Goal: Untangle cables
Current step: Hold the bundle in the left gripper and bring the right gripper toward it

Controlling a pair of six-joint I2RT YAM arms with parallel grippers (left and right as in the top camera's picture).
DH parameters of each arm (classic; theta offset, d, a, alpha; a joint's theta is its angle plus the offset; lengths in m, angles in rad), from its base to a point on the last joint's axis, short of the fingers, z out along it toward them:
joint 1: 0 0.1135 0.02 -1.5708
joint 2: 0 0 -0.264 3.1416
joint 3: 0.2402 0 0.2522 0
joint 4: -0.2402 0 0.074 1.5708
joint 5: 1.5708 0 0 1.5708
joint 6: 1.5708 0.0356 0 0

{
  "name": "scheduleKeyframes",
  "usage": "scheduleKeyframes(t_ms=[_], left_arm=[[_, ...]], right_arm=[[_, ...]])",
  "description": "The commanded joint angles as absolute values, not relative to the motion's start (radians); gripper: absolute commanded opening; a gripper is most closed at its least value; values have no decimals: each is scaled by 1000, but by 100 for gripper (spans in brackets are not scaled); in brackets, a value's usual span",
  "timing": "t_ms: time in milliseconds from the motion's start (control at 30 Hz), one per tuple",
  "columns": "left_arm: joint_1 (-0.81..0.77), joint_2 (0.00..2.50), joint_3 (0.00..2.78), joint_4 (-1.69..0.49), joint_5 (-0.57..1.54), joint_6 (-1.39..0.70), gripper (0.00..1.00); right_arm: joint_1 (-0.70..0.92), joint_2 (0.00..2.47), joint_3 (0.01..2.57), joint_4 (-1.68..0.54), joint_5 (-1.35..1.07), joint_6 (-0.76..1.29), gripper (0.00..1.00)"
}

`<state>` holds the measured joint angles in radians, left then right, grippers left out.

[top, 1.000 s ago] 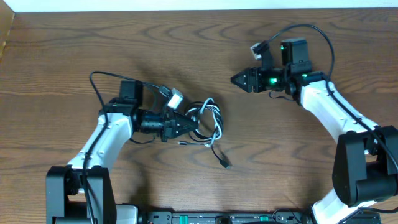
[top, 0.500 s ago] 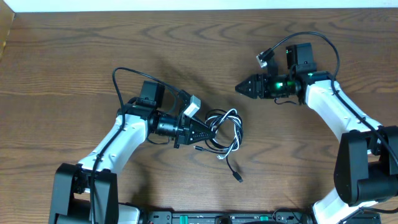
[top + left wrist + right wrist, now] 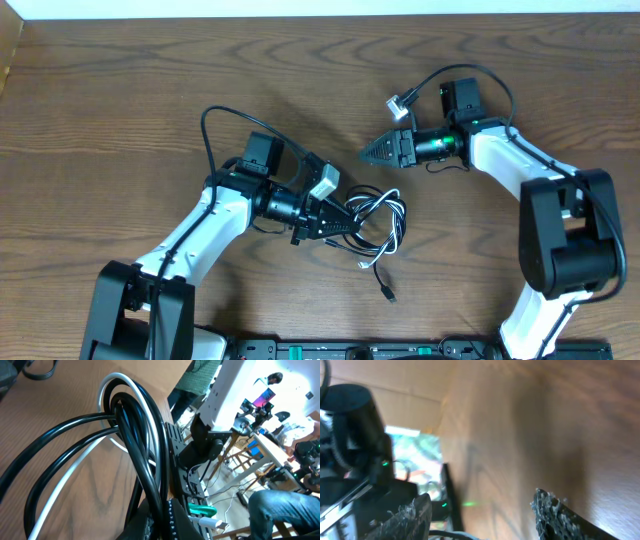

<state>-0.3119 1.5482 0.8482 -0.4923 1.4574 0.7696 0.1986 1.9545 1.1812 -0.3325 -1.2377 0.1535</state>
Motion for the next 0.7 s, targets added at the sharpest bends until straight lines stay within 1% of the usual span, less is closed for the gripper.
scheduleKeyframes(t_ms=[0,200,233,400,433,500,600,667], left_arm=[[-318,1533,868,-492,1427,804,7],[-318,1533,868,-476,1417,804,7],[-318,1533,868,-473,1412,802,7],[-318,1533,868,-473,1402,788,7],[-318,1533,868,-472,1402,788,8],[-318,1533,868,-469,1402,788,8],[-318,1533,868,-464,1402,784,7],[-317,1533,868,-448,1402,747,8]], right_arm=[[205,1997,1182,-317,-1467,86,61],[215,2022,1182,-321,-1527,56,58],[217,2022,1182,-321,-1559,38,58],[218,2022,1182,-297,-1562,36,61],[218,2022,1182,-295,-1562,36,59],[225,2022,1182,-300,-1562,36,53],[244,2023,1182,-306,-1562,36,47],[265,2023,1182,-306,-1562,36,42]])
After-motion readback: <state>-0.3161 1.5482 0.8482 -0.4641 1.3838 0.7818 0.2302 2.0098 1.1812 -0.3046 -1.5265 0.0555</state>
